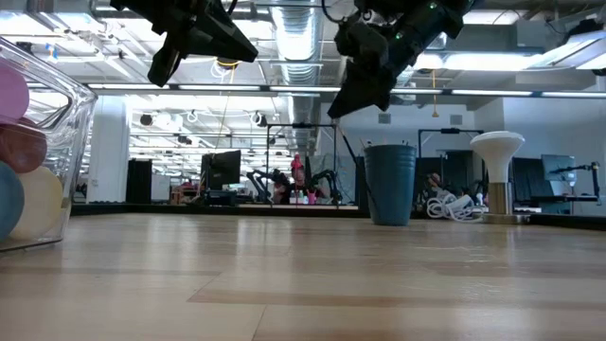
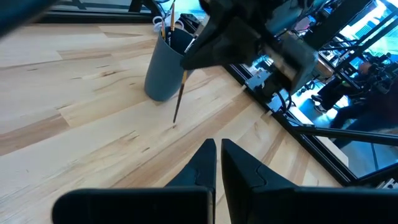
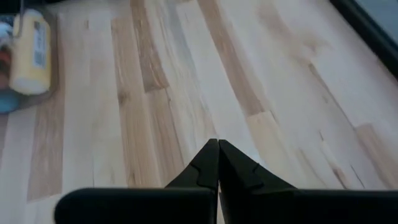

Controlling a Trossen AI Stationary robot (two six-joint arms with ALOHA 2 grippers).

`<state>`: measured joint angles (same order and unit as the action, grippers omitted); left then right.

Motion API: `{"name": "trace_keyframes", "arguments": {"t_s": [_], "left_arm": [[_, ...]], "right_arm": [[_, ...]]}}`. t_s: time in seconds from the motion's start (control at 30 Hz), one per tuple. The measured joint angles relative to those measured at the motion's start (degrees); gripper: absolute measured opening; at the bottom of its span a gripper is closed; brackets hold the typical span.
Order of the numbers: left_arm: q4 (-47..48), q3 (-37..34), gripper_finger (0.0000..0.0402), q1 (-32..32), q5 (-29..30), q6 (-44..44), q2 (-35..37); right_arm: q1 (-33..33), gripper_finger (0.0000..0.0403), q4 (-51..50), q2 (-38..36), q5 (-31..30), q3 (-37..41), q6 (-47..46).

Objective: Pick & Place Paint Supplies
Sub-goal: Put the paint brush into the blue cup

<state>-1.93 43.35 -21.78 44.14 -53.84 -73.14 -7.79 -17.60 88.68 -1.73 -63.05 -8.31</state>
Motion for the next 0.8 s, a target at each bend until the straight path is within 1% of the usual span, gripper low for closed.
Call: {"name": "trace_keyframes", "arguments": {"t_s": [0.43, 0.8], "left_arm": [[0.09, 0.00, 0.0000, 0.11, 0.00, 0.00, 0.00], [0.26, 0.00, 0.0000, 0.11, -0.02, 0.00, -0.02]], "right_arm": [[-4.82, 0.0000, -0.13, -9.12, -1.63, 0.00, -0.47], [-8.95, 0.0000, 0.13, -17.83, -4.57, 0.00, -1.24]]}}
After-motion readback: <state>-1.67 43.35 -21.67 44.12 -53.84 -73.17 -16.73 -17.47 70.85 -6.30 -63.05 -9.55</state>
